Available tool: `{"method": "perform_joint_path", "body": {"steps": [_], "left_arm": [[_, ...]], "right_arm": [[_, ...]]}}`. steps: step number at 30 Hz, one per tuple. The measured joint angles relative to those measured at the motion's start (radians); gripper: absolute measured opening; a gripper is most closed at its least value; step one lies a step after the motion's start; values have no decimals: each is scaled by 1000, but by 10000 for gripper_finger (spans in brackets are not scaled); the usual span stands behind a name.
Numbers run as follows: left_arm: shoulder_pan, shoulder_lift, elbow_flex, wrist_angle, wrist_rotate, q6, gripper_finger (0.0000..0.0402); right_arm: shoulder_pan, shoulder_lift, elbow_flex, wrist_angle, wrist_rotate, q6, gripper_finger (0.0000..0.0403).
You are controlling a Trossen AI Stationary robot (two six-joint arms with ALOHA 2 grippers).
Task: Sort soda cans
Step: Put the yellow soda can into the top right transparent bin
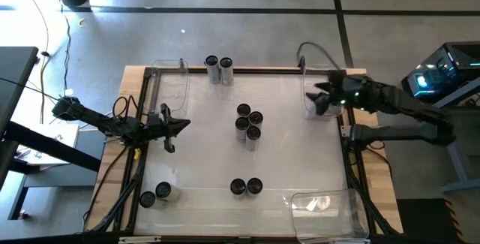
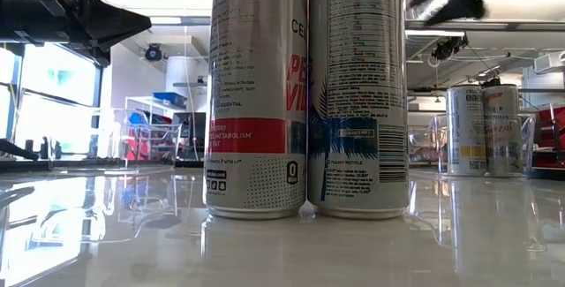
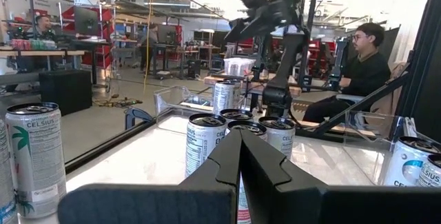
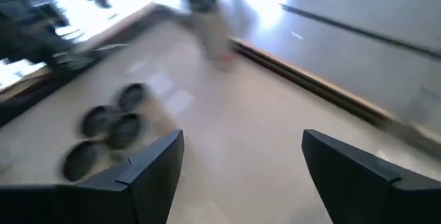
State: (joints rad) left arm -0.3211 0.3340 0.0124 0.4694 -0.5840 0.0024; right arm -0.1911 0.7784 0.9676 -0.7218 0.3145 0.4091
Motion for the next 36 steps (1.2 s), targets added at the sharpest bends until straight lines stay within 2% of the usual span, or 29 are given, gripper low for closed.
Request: {"method": "perform_joint_path", "body": {"steps": [7,14,18,23,27,36], "left_arm": [[0,0,0,0,0,-9,0],[0,0,0,0,0,-9,0],[0,0,0,0,0,-9,0],[0,0,0,0,0,-9,0],[0,0,0,0,0,-9,0],[0,0,0,5,-3,-9,0]], "right_arm": [[262,245,0,281,0,-200,291],[396,498,0,363,-9,-226,291],[411,576,0,440,20,-231,291],[400,590,0,455,22,-229,291],[374,601,0,457,-39,-193,291],[368,667,2,458,-72,-143,291]]}}
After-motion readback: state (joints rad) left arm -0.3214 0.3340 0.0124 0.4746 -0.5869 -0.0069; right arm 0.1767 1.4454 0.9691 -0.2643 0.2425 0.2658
